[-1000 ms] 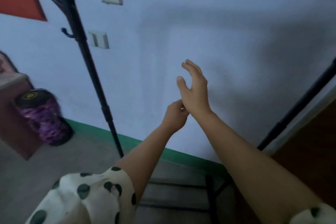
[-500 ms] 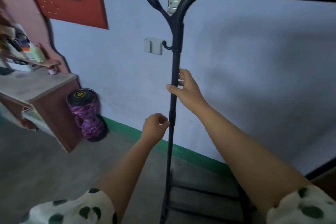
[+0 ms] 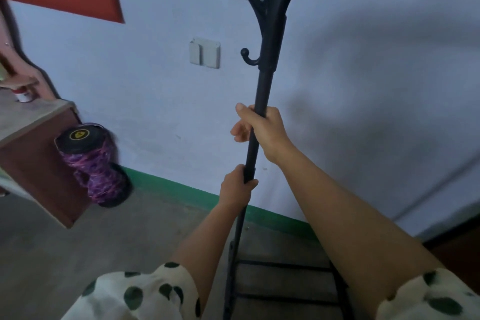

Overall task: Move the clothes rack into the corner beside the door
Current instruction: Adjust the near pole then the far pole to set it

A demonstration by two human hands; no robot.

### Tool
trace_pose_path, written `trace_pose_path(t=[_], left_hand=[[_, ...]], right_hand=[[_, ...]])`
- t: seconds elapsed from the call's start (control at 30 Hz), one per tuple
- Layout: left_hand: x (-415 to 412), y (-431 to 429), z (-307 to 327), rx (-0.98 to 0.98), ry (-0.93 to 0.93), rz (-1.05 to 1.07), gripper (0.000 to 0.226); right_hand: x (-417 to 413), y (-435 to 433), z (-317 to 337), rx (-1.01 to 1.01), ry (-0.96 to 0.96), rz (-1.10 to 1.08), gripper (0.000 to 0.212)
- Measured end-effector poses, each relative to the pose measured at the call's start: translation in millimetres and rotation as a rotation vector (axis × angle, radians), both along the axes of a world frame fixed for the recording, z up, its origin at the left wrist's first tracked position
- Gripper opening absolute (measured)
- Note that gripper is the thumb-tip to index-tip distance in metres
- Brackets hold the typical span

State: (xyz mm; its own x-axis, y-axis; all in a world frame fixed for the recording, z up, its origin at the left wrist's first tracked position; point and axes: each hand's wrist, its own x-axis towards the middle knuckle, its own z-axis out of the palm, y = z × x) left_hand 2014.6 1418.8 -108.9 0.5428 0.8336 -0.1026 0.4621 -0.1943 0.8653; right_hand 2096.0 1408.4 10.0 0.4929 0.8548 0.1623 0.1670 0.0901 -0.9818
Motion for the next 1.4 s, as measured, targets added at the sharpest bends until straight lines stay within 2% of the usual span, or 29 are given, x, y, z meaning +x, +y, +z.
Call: trace_pose_path(t=[0.17, 0.33, 0.73, 1.07, 1.27, 1.4], left_hand=[[14, 10, 2, 0.070, 0.010, -0.037, 0.025], [30, 26, 2, 0.077, -0.006, -0.063, 0.025], [80, 62, 4, 0.058, -0.036, -0.082, 0.024], [118, 86, 0, 0.076, -0.048, -0.077, 0.026], [130, 97, -2, 0.078, -0.061, -0.042, 0.030], [136, 100, -4, 0.090, -0.041, -0.047, 0.031]], right_hand=[[4, 15, -10, 0.114, 0.027, -0.227, 0.026], [22, 33, -10, 0.155, 0.042, -0.277, 0.026], [67, 68, -16, 0.216, 0.024, -0.259, 0.036], [107, 92, -16, 0.211, 0.042, -0.242, 0.026], [125, 105, -14, 0.179, 0.079, -0.189, 0.038], [133, 104, -12, 0.173, 0.080, -0.156, 0.027]])
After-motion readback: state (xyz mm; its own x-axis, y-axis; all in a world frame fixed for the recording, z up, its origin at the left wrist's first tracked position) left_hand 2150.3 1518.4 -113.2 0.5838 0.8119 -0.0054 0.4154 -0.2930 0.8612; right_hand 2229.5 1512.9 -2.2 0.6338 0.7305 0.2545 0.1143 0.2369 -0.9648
